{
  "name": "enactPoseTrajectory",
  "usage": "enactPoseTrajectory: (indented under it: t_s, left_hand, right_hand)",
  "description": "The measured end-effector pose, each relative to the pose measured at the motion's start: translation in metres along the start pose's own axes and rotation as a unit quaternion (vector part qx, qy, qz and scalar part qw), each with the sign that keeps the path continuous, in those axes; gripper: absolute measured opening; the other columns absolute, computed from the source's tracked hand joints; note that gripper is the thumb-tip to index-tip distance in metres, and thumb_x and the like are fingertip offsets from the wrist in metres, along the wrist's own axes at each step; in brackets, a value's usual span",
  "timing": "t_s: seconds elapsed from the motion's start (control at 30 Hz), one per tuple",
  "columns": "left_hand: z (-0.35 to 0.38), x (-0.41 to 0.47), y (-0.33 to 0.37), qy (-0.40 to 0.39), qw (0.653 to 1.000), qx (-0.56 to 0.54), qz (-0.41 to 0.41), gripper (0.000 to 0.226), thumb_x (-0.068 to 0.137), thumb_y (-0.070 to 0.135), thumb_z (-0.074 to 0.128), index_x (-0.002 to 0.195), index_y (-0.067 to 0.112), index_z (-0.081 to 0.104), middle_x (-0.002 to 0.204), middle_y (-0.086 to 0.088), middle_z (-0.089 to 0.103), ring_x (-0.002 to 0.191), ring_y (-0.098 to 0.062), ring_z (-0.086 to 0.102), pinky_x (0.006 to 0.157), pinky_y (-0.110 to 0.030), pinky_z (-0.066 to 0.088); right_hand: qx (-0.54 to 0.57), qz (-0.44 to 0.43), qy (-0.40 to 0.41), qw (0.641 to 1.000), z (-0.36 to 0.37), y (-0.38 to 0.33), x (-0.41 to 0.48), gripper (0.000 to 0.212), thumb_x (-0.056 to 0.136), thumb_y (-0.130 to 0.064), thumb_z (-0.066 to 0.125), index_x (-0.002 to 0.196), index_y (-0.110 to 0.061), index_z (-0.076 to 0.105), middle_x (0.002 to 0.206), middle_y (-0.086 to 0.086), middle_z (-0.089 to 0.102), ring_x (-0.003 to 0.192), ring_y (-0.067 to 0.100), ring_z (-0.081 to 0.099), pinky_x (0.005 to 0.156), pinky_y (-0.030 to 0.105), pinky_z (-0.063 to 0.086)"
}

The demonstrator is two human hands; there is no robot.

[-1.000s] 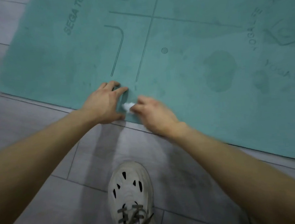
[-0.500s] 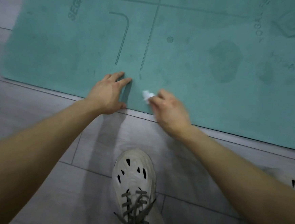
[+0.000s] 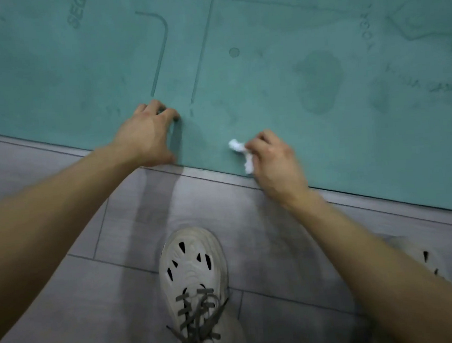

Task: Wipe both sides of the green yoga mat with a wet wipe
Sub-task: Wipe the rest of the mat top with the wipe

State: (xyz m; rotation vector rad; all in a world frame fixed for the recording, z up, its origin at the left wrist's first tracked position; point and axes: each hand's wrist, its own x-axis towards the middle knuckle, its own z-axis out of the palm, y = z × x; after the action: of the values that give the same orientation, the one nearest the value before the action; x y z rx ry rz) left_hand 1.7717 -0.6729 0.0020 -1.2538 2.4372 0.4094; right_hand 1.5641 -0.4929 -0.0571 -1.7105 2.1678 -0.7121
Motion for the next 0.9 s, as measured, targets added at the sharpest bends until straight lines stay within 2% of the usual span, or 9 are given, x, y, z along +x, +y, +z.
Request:
enactPoseTrajectory:
  t_s: [0.1,0.2,0.3,0.37,0.47,0.57,0.67,0.8,0.9]
  left_hand:
    - [-0.005,0.012,0.006,-0.004,1.0,-0.005,-0.025,0.083,0.069,0.046,0.093,0.139,0.024,0.055,0.139,-0.009,0.046,0.131,-0.034,0.045,0.103,-0.055,0.051]
    - [-0.008,0.022,0.011,0.018,0.999,-0.012,-0.025,0.068,0.077,0.049,0.088,0.134,0.024,0.061,0.135,-0.007,0.049,0.127,-0.033,0.052,0.103,-0.053,0.052]
    - [-0.011,0.03,0.024,0.042,0.999,-0.019,0.009,0.059,0.083,0.045,0.084,0.134,0.026,0.061,0.137,-0.005,0.049,0.127,-0.031,0.053,0.101,-0.052,0.052]
    - [-0.013,0.037,0.034,0.064,0.997,-0.03,0.032,0.056,0.085,0.041,0.081,0.135,0.025,0.061,0.137,-0.004,0.05,0.128,-0.031,0.053,0.1,-0.052,0.053]
    - [-0.015,0.048,0.047,0.089,0.993,-0.042,0.058,0.052,0.086,0.038,0.077,0.134,0.025,0.061,0.137,-0.003,0.051,0.128,-0.03,0.053,0.098,-0.052,0.053]
    - [-0.018,0.058,0.058,0.113,0.989,-0.051,0.087,0.044,0.089,0.037,0.074,0.131,0.026,0.064,0.132,-0.002,0.056,0.125,-0.029,0.056,0.099,-0.052,0.053]
    - [-0.015,0.067,0.067,0.106,0.982,-0.095,0.121,0.036,0.09,0.036,0.074,0.125,0.026,0.069,0.117,0.002,0.068,0.11,-0.023,0.066,0.095,-0.044,0.056]
    - [-0.011,0.069,0.086,0.017,0.951,-0.288,0.113,0.041,0.087,0.025,0.086,0.125,0.017,0.072,0.102,0.008,0.077,0.091,-0.004,0.073,0.088,-0.021,0.057]
    - [-0.011,0.068,0.092,-0.031,0.92,-0.375,0.108,0.035,0.087,0.014,0.087,0.12,0.013,0.075,0.101,0.0,0.08,0.09,-0.006,0.074,0.087,-0.019,0.056]
  right_hand:
    - [-0.027,0.137,0.092,0.986,-0.036,0.055,0.021,0.02,0.087,-0.006,0.054,0.092,-0.003,0.073,0.096,0.016,0.06,0.076,0.037,0.061,0.069,0.039,0.05]
    - [0.007,0.126,0.104,0.987,-0.023,0.041,0.044,0.024,0.096,-0.012,0.058,0.107,-0.009,0.079,0.109,0.011,0.064,0.095,0.027,0.064,0.086,0.023,0.044]
    - [-0.039,0.049,0.087,0.994,-0.011,0.029,0.045,0.026,0.098,-0.021,0.059,0.117,-0.014,0.075,0.134,0.012,0.059,0.117,0.032,0.057,0.101,0.041,0.047]
    - [-0.063,0.098,0.144,0.983,-0.025,0.048,0.045,0.031,0.097,-0.023,0.062,0.125,-0.014,0.072,0.137,0.014,0.057,0.118,0.034,0.055,0.101,0.047,0.047]
    - [-0.017,0.187,0.222,0.957,-0.051,0.073,0.041,0.034,0.097,-0.03,0.065,0.128,-0.016,0.069,0.125,0.011,0.056,0.109,0.03,0.058,0.096,0.041,0.05]
    - [0.042,0.164,0.154,0.973,-0.049,0.07,0.042,0.031,0.098,-0.037,0.068,0.121,-0.018,0.072,0.111,0.004,0.062,0.091,0.019,0.062,0.084,0.031,0.05]
    - [0.094,0.148,0.09,0.98,-0.036,0.055,0.049,0.018,0.093,-0.023,0.074,0.109,-0.017,0.076,0.098,0.001,0.07,0.086,0.016,0.065,0.086,0.036,0.055]
    - [0.284,0.226,0.077,0.929,-0.031,0.032,0.058,0.016,0.091,-0.018,0.078,0.096,-0.032,0.072,0.086,-0.008,0.073,0.076,0.008,0.07,0.077,0.034,0.061]
    - [0.313,0.217,0.041,0.924,-0.026,0.022,0.06,0.011,0.092,-0.021,0.078,0.095,-0.029,0.071,0.091,-0.009,0.076,0.078,0.011,0.075,0.074,0.045,0.064]
